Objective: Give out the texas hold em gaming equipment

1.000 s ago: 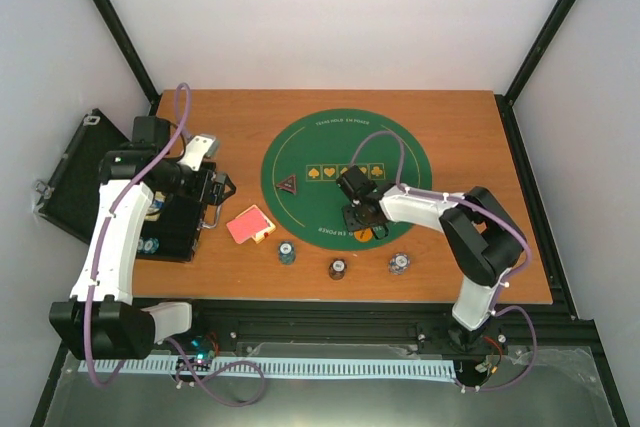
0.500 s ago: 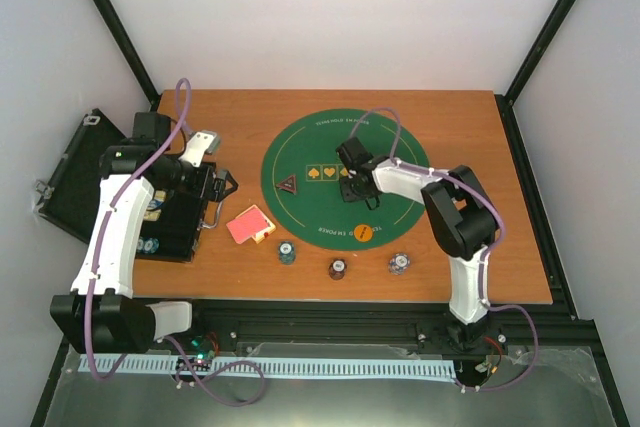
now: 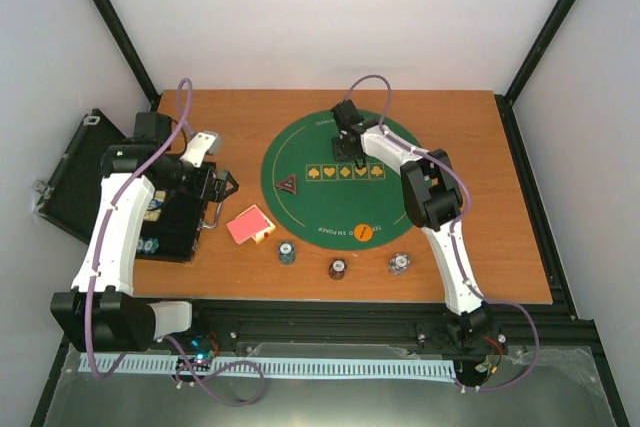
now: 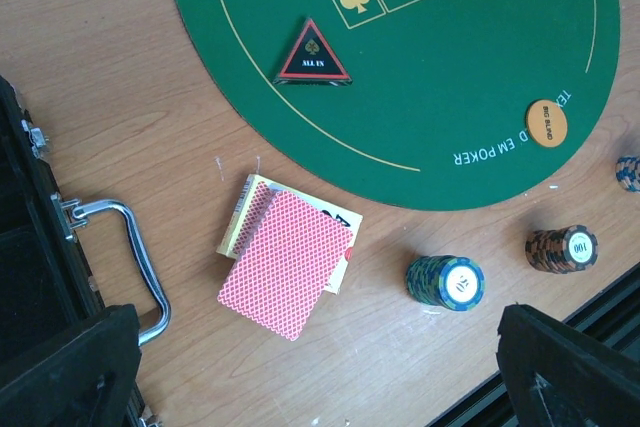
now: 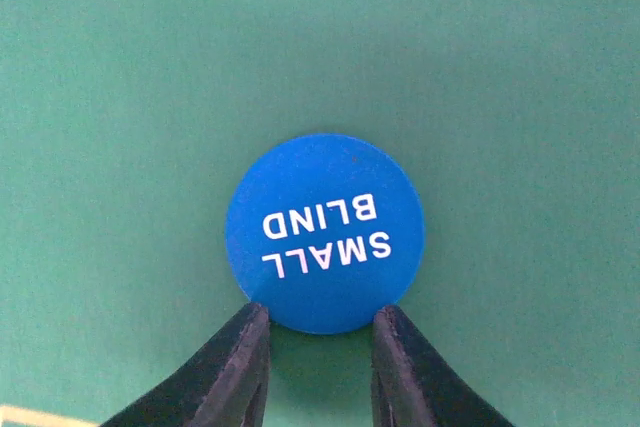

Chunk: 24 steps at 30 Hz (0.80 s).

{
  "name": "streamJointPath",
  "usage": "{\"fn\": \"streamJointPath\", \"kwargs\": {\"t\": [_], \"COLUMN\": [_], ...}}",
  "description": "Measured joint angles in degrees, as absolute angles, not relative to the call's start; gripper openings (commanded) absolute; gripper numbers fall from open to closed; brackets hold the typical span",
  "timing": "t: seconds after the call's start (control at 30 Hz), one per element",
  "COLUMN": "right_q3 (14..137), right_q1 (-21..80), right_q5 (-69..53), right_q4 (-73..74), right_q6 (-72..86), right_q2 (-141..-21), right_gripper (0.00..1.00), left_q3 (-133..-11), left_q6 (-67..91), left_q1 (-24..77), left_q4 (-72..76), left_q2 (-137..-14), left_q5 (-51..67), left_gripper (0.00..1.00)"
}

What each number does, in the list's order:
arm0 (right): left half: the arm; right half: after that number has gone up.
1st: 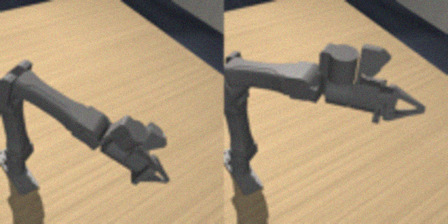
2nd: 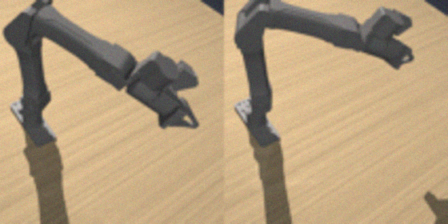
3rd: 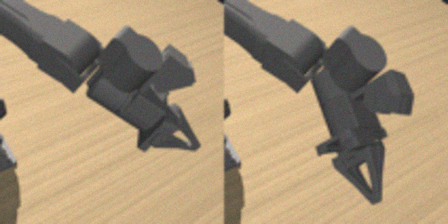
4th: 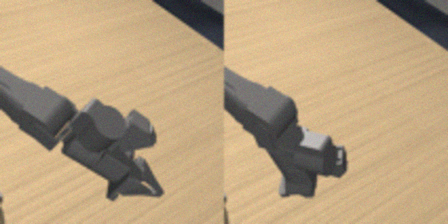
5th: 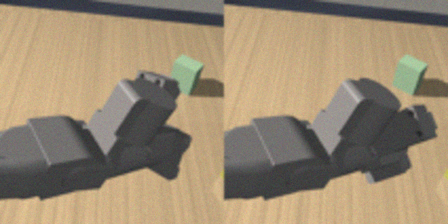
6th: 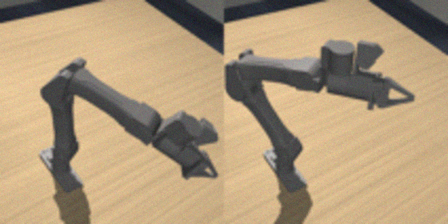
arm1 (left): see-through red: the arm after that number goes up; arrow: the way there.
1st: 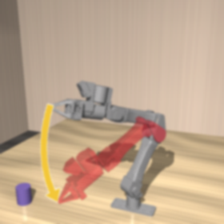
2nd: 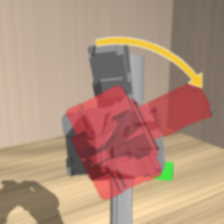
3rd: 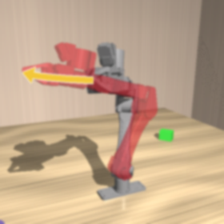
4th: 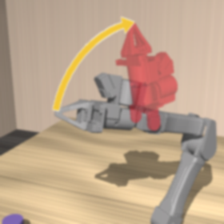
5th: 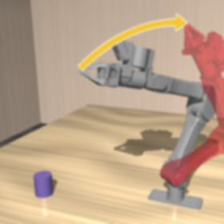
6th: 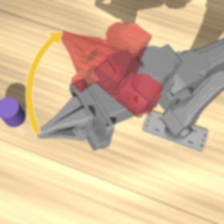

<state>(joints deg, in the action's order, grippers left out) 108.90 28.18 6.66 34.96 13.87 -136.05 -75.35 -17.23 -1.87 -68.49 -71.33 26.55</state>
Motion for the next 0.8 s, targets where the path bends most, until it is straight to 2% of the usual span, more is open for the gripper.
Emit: {"fn": "streamJointPath", "kwargs": {"t": [0.27, 0.43, 0.53, 0.8], "right_q3": [125.8, 125.9, 116.6, 82.3], "right_q1": [26.8, 26.7, 27.2, 34.4], "right_q5": [6.4, 6.4, 6.7, 8.7], "right_q4": [41.1, 43.2, 42.6, 36.6], "right_q6": [12.1, 11.6, 11.7, 14.9], "right_q2": [-145.4, -144.9, -138.8, -108.6], "right_gripper": [0.34, 0.55, 0.65, 0.69], "left_q3": [-75.4, -75.4, -74.9, -71.8], "left_q6": [-17.7, -17.6, -17.6, -17.9], "left_q1": [-1.9, -1.9, -1.9, -1.9], "left_q4": [-68.1, -67.7, -67.2, -66.8], "left_q2": [-72.4, -72.8, -72.9, -72.9], "left_q5": [26.7, 26.6, 26.3, 25.5], "left_gripper": [1.0, 1.0, 1.0, 1.0]}}
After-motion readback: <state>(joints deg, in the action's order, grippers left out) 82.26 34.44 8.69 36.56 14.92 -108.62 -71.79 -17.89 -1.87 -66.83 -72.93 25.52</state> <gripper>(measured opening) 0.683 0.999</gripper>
